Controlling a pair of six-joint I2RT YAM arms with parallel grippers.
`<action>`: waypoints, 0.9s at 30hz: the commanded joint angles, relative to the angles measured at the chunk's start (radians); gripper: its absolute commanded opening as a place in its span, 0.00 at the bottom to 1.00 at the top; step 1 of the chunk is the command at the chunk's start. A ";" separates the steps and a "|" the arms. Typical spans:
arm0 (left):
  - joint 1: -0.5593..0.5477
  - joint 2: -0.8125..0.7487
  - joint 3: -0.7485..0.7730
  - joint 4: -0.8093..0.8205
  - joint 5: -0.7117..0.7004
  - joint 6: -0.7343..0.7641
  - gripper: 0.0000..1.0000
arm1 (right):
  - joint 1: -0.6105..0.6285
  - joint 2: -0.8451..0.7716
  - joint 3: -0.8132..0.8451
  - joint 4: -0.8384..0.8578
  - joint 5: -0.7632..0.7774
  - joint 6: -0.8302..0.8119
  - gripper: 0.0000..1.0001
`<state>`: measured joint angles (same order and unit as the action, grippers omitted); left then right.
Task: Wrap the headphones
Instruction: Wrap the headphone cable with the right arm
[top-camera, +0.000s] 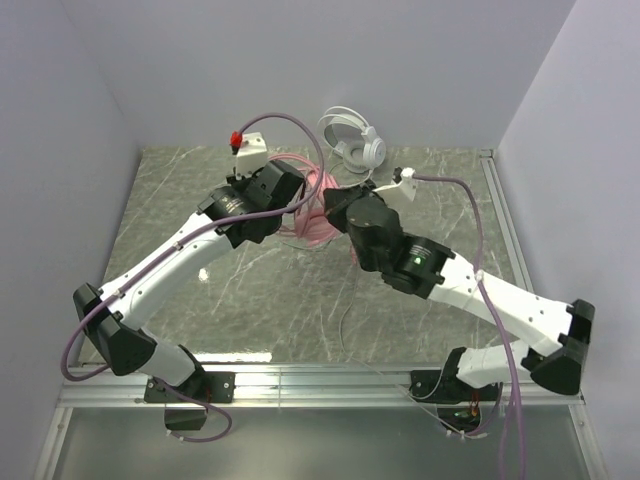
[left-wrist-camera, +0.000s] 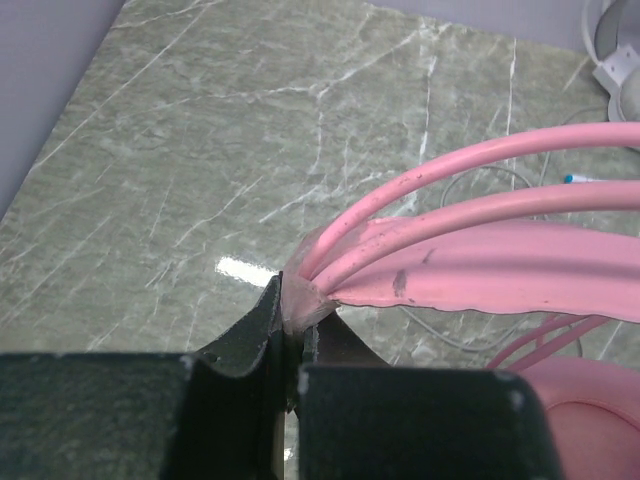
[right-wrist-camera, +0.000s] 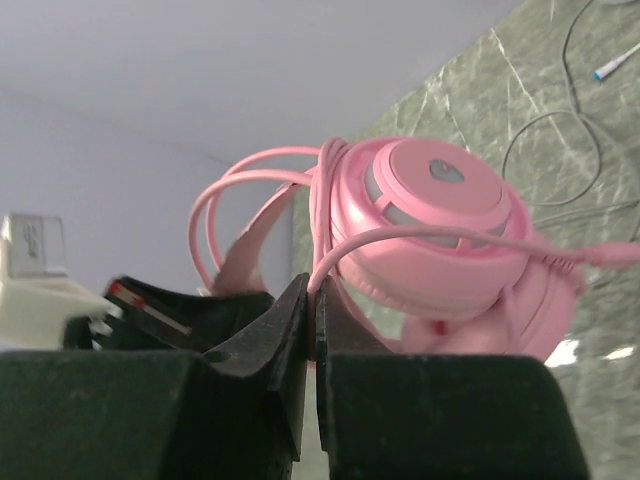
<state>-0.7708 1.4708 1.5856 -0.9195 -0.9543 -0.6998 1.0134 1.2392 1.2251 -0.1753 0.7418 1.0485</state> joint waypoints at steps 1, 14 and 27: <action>0.025 -0.061 0.002 0.123 -0.143 -0.190 0.00 | 0.079 0.055 0.148 -0.225 0.182 0.226 0.00; 0.030 -0.237 -0.258 0.429 -0.187 -0.276 0.00 | 0.119 0.255 0.451 -0.617 0.205 0.643 0.00; 0.064 -0.337 -0.478 0.734 -0.106 -0.197 0.01 | 0.122 0.328 0.557 -0.766 0.082 0.788 0.00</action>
<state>-0.7383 1.1343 1.0801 -0.3950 -1.0389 -0.8234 1.1187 1.5448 1.7157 -0.8009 0.8555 1.7599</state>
